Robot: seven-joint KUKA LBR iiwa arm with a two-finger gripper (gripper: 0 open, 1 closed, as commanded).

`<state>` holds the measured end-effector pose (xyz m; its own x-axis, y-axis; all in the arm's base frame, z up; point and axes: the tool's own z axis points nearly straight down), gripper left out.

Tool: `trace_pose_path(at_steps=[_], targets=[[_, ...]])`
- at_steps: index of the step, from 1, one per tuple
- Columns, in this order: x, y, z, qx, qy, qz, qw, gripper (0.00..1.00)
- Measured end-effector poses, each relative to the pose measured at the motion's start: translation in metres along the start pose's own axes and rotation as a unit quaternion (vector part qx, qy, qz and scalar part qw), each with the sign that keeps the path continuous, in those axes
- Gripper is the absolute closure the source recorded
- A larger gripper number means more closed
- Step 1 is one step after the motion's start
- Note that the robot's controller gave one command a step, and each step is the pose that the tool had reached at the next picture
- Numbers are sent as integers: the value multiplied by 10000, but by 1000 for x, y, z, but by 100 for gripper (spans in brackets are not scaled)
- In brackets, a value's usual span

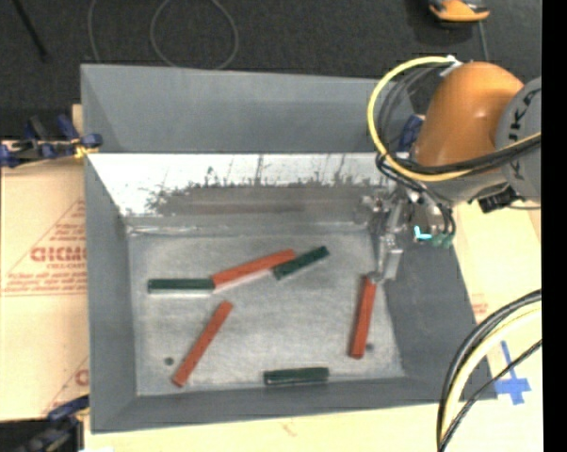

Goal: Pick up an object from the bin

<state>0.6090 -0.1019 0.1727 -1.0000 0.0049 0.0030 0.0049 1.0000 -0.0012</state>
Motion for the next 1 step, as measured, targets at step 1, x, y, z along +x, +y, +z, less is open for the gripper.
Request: trace_pose_path(at_steps=[1], targets=[[-34, 38, 106, -3, -17, -559, 9984, 0]])
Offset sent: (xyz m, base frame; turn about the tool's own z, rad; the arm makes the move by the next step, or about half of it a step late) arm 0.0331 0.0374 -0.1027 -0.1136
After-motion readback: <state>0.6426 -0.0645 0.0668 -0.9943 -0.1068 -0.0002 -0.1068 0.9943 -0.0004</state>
